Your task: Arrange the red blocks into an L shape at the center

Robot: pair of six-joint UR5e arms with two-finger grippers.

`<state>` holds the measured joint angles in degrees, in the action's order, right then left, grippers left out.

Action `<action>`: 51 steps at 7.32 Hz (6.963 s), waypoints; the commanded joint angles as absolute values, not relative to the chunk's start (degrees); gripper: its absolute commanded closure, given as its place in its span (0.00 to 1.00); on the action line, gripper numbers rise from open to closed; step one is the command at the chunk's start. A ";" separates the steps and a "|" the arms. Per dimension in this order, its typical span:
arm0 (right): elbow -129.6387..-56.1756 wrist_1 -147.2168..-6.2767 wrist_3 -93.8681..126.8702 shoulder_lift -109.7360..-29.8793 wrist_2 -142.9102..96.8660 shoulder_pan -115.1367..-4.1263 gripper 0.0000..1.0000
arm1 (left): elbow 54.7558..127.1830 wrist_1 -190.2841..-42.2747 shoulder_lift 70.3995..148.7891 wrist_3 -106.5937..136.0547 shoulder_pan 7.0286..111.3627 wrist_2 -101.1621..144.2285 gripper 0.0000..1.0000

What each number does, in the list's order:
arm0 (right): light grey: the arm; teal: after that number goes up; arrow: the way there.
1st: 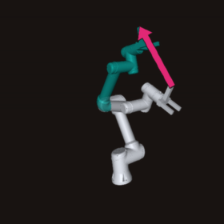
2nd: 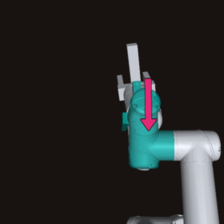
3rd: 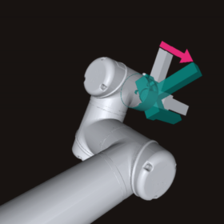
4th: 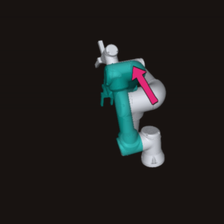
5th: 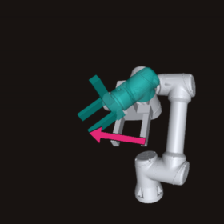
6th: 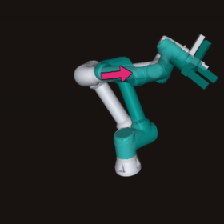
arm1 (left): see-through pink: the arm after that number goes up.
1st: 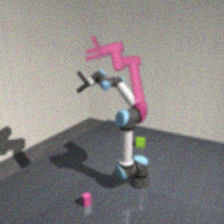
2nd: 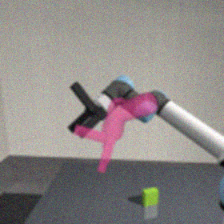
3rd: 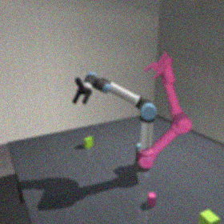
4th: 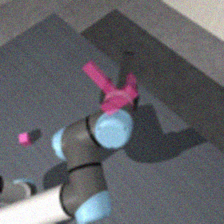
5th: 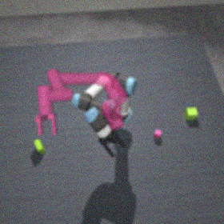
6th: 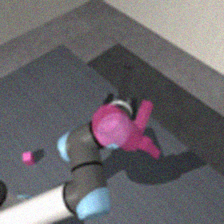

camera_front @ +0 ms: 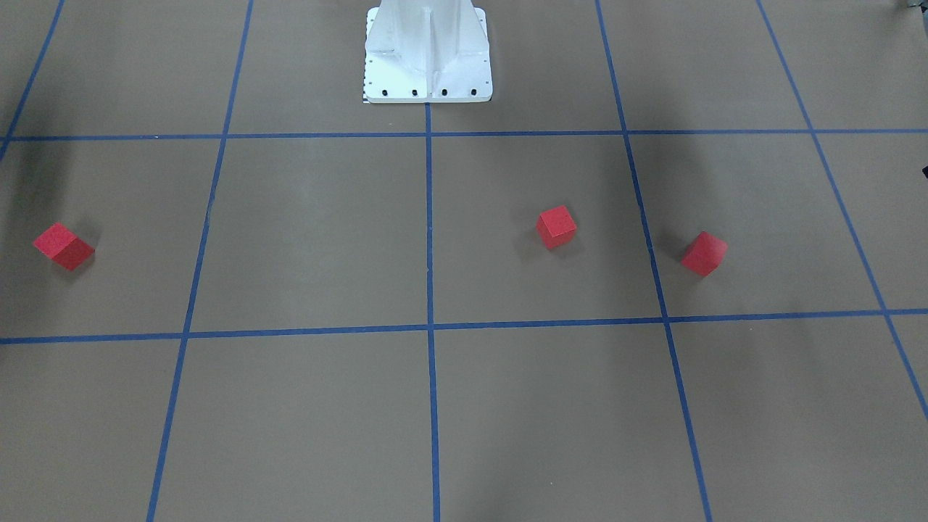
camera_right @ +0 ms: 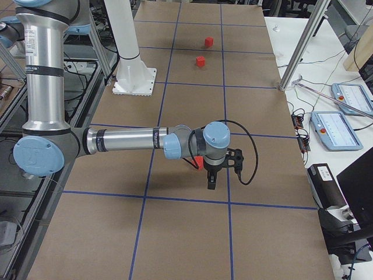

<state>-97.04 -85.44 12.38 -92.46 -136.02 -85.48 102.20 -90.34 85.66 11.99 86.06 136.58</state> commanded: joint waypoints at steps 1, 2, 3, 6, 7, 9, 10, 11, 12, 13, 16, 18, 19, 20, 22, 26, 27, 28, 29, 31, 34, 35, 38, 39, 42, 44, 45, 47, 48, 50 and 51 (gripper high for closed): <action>-97.12 -85.52 12.39 -92.55 -136.14 -85.52 0.00 | 102.65 -90.35 85.17 11.95 85.96 136.84 0.00; -96.95 -85.43 12.48 -92.64 -136.06 -85.52 0.00 | 102.74 -90.44 84.99 12.04 85.96 136.93 0.00; -96.86 -85.52 12.48 -92.64 -136.14 -85.43 0.00 | 102.83 -90.44 84.82 12.04 85.96 136.85 0.00; -96.33 -79.91 12.22 -93.42 -136.93 -81.94 0.00 | 102.92 -90.53 84.90 11.87 85.87 136.85 0.00; -96.33 -76.93 12.39 -93.51 -136.85 -79.13 0.00 | 102.66 -90.61 84.90 12.30 85.87 136.85 0.00; -96.33 -75.06 13.53 -93.69 -138.51 -76.39 0.00 | 102.83 -90.62 84.81 12.30 85.87 136.85 0.00; -96.24 -74.88 19.19 -93.69 -137.73 -74.29 0.00 | 102.83 -90.62 84.81 12.30 85.87 136.85 0.00; -96.50 -74.80 26.12 -93.34 -136.16 -71.83 0.00 | 103.01 -90.62 84.81 12.30 85.87 136.85 0.00; -96.76 -74.71 31.32 -92.90 -134.58 -70.15 0.00 | 103.09 -90.70 84.81 12.30 85.87 136.85 0.00; -96.68 -74.53 35.29 -92.73 -133.86 -68.92 0.01 | 103.36 -90.70 84.81 12.30 85.87 136.93 0.00; -96.42 -64.82 56.46 -92.89 -129.49 -63.57 0.01 | 104.32 -90.62 84.81 12.39 85.87 136.93 0.00; -95.54 -64.51 63.18 -93.42 -128.94 -61.53 0.02 | 104.85 -90.62 84.81 12.39 85.87 136.93 0.00; -95.45 -64.51 63.28 -94.56 -129.20 -61.52 0.03 | 105.38 -90.53 84.81 12.39 85.87 136.93 0.00; -95.54 -64.51 63.89 -94.74 -129.20 -61.52 0.04 | 105.47 -90.53 84.81 12.39 85.87 136.93 0.00; -94.84 -64.42 66.44 -94.66 -128.93 -59.77 0.03 | 105.73 -90.53 84.81 12.39 85.87 136.93 0.00; -93.43 -64.51 66.45 -94.48 -128.94 -59.06 0.36 | 108.18 -90.53 83.15 12.39 85.96 136.85 0.00; -93.34 -64.51 66.62 -94.40 -128.94 -59.06 0.69 | 108.37 -90.53 82.97 12.39 85.96 136.76 0.00; -93.34 -64.51 66.80 -93.70 -129.20 -59.06 1.00 | 108.46 -90.53 82.97 12.39 85.96 136.84 0.00; -94.04 -65.12 66.80 -92.13 -130.07 -59.15 1.00 | 108.63 -90.44 82.97 12.48 85.96 136.85 0.00; -98.59 -67.83 66.88 -87.57 -130.34 -59.24 1.00 | 108.72 -90.53 82.97 12.39 85.96 136.85 0.00; -103.36 -73.56 70.80 -75.72 -128.94 -53.46 1.00 | 111.09 -90.53 82.97 12.39 85.87 136.93 0.00; -103.36 -74.43 77.63 -70.80 -126.15 -47.87 1.00 | 110.66 -90.61 82.97 12.39 85.87 136.93 0.00; -102.84 -88.40 80.95 -56.45 -116.75 -37.13 1.00 | 110.65 -90.70 82.97 12.30 85.87 136.93 0.00; -99.61 -88.33 80.60 -51.73 -112.98 -34.22 1.00 | 110.92 -90.62 83.06 12.39 85.87 136.93 0.00; -88.45 -88.42 74.92 -43.34 -112.85 -32.62 1.00 | 111.01 -90.70 83.40 12.39 85.87 136.93 0.00; -80.56 -88.42 72.44 -38.88 -112.77 -32.34 1.00 | 111.18 -90.70 83.32 12.39 85.87 137.02 0.00; -79.55 -88.42 71.99 -38.93 -113.02 -32.43 1.00 | 111.18 -90.70 83.32 12.39 85.87 137.02 0.00; -77.70 -88.33 71.81 -38.85 -112.50 -31.90 1.00 | 111.18 -90.70 83.32 12.39 85.87 137.02 0.00; -77.70 -88.33 71.81 -38.67 -112.50 -31.82 1.00 | 111.18 -90.70 83.23 12.39 85.87 137.02 0.00; -77.52 -88.33 71.81 -38.76 -112.50 -31.29 1.00 | 111.27 -90.70 83.32 12.39 85.87 137.02 0.00; -77.52 -88.33 70.85 -38.76 -112.15 -30.85 1.00 | 111.27 -90.70 83.23 12.39 85.87 137.02 0.00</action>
<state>-77.56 -88.33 71.57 -38.76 -112.42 -31.29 111.24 -90.70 83.29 12.39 85.87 137.02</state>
